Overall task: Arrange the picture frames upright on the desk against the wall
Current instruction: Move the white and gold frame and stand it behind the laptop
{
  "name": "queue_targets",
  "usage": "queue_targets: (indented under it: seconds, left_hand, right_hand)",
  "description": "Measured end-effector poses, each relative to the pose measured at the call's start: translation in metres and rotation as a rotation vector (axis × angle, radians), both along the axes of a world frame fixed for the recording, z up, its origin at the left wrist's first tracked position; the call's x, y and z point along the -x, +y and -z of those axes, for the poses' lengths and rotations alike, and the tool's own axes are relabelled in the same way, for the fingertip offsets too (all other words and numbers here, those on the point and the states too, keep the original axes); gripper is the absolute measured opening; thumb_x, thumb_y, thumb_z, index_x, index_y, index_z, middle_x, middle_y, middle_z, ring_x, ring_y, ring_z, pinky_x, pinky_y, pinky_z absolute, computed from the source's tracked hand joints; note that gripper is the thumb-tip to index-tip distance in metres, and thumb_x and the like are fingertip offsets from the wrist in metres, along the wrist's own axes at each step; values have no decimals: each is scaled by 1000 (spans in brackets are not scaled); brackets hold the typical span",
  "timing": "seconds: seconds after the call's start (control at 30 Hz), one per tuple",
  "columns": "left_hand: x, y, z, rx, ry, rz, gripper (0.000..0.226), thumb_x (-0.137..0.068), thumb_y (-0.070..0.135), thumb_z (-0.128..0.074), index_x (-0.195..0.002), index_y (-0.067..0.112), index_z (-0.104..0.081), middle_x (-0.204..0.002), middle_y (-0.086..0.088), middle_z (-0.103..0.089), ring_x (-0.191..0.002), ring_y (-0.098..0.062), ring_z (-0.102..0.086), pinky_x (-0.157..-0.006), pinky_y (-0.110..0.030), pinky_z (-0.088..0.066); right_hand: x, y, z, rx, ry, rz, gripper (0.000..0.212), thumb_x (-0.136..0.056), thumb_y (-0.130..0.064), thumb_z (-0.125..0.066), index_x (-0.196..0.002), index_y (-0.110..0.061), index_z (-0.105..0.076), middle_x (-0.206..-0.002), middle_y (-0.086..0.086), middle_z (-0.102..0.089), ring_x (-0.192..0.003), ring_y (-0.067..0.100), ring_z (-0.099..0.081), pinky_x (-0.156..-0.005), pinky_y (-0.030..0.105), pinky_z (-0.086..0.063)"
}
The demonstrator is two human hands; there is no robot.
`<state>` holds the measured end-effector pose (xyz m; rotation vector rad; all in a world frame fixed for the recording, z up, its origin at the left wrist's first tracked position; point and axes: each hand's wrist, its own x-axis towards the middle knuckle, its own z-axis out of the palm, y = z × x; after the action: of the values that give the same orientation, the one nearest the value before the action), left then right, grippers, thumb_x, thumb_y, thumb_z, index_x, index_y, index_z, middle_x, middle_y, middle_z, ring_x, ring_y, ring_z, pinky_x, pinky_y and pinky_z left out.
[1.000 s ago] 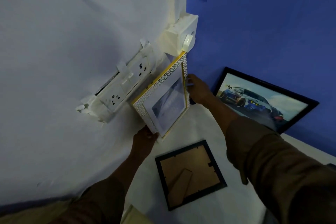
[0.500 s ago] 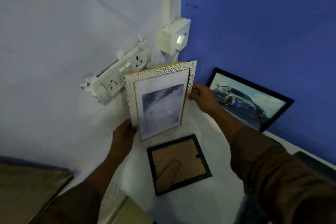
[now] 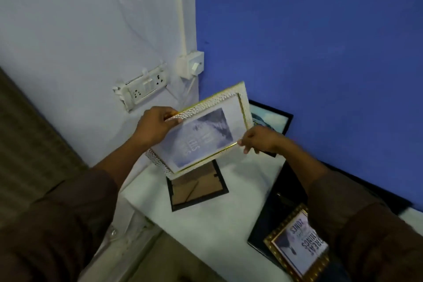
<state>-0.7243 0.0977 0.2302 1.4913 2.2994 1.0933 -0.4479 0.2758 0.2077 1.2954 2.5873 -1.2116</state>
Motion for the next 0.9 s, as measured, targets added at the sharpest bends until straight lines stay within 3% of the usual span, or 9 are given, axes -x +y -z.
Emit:
queue_targets:
  seconds: [0.13,0.23,0.33,0.4,0.5,0.67,0.77,0.9]
  left_hand:
    - [-44,3,-42,199,232,141,20,-83,44,-72,-94,28,-76,-86,3,-73,-81,-19,-67,-69,-33,-52]
    - [-76,-1,-62,236,320,262,17,-84,42,-72,-95,29,-76,-88,7,-72,-83,-18,-67,-68,-30,-49]
    - [-105,-9,-75,252,349,359,14,-84,39,-73,-92,28,-76,-90,7,-75,-83,-16,-68,-73,-35,-56]
    - [-125,-18,-83,245,360,408,15,-84,37,-73,-92,25,-76,-88,5,-74,-82,-17,-68,-74,-38,-57]
    - [-152,-32,-91,206,395,471,16,-86,36,-71,-93,23,-76,-87,3,-73,-81,-19,-67,-73,-41,-58]
    - [-187,-49,-89,115,460,514,21,-88,37,-69,-105,25,-73,-103,3,-74,-92,-19,-67,-78,-37,-57]
    - [-207,-56,-87,-106,327,551,32,-91,26,-68,-122,19,-65,-121,4,-67,-110,-13,-60,-89,-26,-43]
    - [-227,-62,-69,-270,261,589,41,-92,26,-67,-130,18,-57,-131,-1,-61,-122,-18,-54,-98,-28,-39]
  right_hand:
    - [-29,-30,-57,-459,234,65,24,-90,-40,-67,-81,-18,-69,-75,-5,-71,-72,11,-65,-66,28,-49]
    - [-48,-59,-84,-725,295,-19,17,-91,-43,-64,-92,-27,-66,-88,-7,-66,-84,15,-63,-75,35,-52]
    - [-64,-91,-96,-873,205,-117,30,-92,-50,-60,-111,-27,-65,-106,-4,-63,-101,17,-58,-83,36,-47]
    - [-71,-114,-97,-900,42,-146,43,-92,-59,-54,-121,-28,-61,-117,-2,-64,-106,20,-58,-83,37,-45]
    - [-86,-143,-89,-937,-102,-91,47,-96,-62,-43,-124,-27,-58,-113,2,-71,-98,24,-66,-69,35,-46]
    - [-126,-181,-75,-930,-23,139,43,-96,-60,-45,-113,-25,-63,-104,3,-74,-92,28,-68,-65,33,-45]
    - [-160,-190,-71,-887,18,321,41,-94,-63,-47,-101,-26,-64,-95,1,-74,-89,29,-68,-66,35,-47]
    - [-213,-195,-72,-824,34,573,42,-93,-64,-47,-94,-25,-62,-93,1,-73,-91,30,-66,-65,34,-40]
